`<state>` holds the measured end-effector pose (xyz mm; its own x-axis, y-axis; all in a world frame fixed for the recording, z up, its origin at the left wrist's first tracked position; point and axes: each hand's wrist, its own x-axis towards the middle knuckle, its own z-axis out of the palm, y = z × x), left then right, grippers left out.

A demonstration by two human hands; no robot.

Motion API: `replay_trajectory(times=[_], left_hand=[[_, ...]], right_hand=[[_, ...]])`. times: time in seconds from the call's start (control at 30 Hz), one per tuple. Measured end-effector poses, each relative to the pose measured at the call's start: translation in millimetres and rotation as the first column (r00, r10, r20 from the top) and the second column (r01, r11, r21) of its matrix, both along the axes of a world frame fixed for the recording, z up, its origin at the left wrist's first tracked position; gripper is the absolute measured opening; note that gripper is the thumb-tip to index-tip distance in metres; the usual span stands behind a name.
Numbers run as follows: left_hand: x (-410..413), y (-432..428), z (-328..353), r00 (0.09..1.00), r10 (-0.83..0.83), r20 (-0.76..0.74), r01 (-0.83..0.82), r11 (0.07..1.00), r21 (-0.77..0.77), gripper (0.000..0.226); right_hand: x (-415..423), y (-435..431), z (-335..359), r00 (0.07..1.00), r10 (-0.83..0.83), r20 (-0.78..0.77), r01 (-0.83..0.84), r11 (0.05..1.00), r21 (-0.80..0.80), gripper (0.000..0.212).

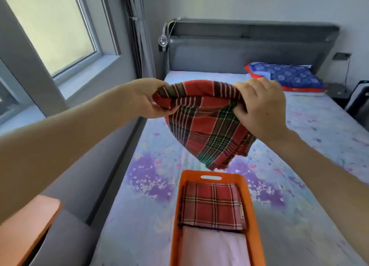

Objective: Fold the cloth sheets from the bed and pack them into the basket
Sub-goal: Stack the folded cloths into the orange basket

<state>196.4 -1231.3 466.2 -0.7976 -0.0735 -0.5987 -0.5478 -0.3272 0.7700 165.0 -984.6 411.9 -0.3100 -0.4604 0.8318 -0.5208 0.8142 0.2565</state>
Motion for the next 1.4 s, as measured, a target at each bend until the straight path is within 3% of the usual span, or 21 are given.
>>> replay_trajectory(times=[0.13,0.27,0.37,0.4,0.47,0.5,0.53,0.6,0.67,0.77,0.8,0.87,0.93,0.97,1.03,1.1,1.17,1.23,1.3,1.37,1.4], left_hand=[[12,22,-48,0.995,-0.090,0.036,0.090,0.996,-0.003,0.008],[48,36,-160,0.931,-0.271,0.246,0.280,0.960,-0.002,0.016],[86,54,-256,0.911,-0.184,0.369,0.247,0.960,-0.131,0.055],[101,63,-281,0.898,-0.126,0.421,0.221,0.958,-0.184,0.052],[118,75,-321,0.850,0.070,0.522,0.070,0.967,-0.245,0.010],[122,79,-343,0.838,0.115,0.533,0.077,0.943,-0.325,0.016],[124,82,-348,0.844,0.033,0.535,0.208,0.899,-0.384,0.010],[123,85,-360,0.832,-0.171,0.527,0.467,0.728,-0.502,0.050],[124,89,-357,0.845,-0.240,0.477,0.507,0.644,-0.573,0.079],[132,98,-365,0.862,-0.314,0.398,0.507,0.546,-0.667,0.088],[138,103,-369,0.826,-0.378,0.417,0.558,0.455,-0.694,0.087],[150,108,-376,0.677,-0.538,0.503,0.653,0.122,-0.748,0.085],[160,111,-381,0.468,-0.668,0.578,0.606,-0.233,-0.760,0.082],[164,112,-387,0.385,-0.700,0.602,0.547,-0.353,-0.760,0.081],[165,109,-394,0.287,-0.712,0.641,0.425,-0.505,-0.751,0.082],[159,109,-400,0.239,-0.701,0.672,0.343,-0.586,-0.734,0.082],[152,109,-397,0.228,-0.701,0.675,0.309,-0.606,-0.733,0.080],[142,110,-391,0.269,-0.752,0.602,0.320,-0.519,-0.792,0.073],[134,107,-383,0.415,-0.834,0.363,0.315,-0.243,-0.918,0.061],[130,99,-375,0.501,-0.858,0.118,0.211,-0.011,-0.977,0.059],[129,95,-375,0.507,-0.860,0.060,0.154,0.022,-0.988,0.062]], right_hand=[[40,39,-18,0.999,0.041,0.006,-0.042,0.989,0.138,0.023],[102,61,-127,0.980,0.081,0.183,-0.122,0.966,0.227,0.014],[140,71,-236,0.914,0.003,0.406,-0.134,0.946,0.295,0.014],[148,74,-267,0.879,-0.030,0.476,-0.154,0.927,0.342,0.013],[158,75,-306,0.788,-0.140,0.600,-0.205,0.858,0.470,0.010],[161,74,-318,0.737,-0.193,0.648,-0.238,0.823,0.516,0.016],[163,71,-325,0.686,-0.237,0.688,-0.262,0.802,0.537,0.027],[167,62,-325,0.549,-0.323,0.771,-0.268,0.806,0.528,0.040],[168,61,-325,0.476,-0.343,0.810,-0.259,0.825,0.502,0.052],[167,69,-318,0.336,-0.406,0.850,-0.134,0.873,0.470,0.066],[170,72,-316,0.284,-0.432,0.856,-0.076,0.880,0.469,0.071],[180,75,-316,0.179,-0.516,0.837,-0.019,0.849,0.528,0.080],[188,79,-327,0.154,-0.600,0.785,-0.059,0.787,0.614,0.091],[189,80,-331,0.126,-0.644,0.754,-0.066,0.753,0.654,0.092],[183,78,-334,0.113,-0.684,0.721,-0.052,0.720,0.692,0.079],[175,76,-342,0.127,-0.652,0.748,-0.080,0.744,0.663,0.055],[162,72,-336,0.203,-0.546,0.813,-0.053,0.823,0.566,0.046],[146,59,-304,0.402,-0.423,0.812,0.014,0.890,0.457,0.033],[129,44,-256,0.617,-0.208,0.759,0.028,0.970,0.243,0.010],[120,32,-215,0.755,-0.060,0.653,-0.030,0.992,0.126,0.024],[120,33,-210,0.785,-0.038,0.619,-0.035,0.994,0.106,0.028]])
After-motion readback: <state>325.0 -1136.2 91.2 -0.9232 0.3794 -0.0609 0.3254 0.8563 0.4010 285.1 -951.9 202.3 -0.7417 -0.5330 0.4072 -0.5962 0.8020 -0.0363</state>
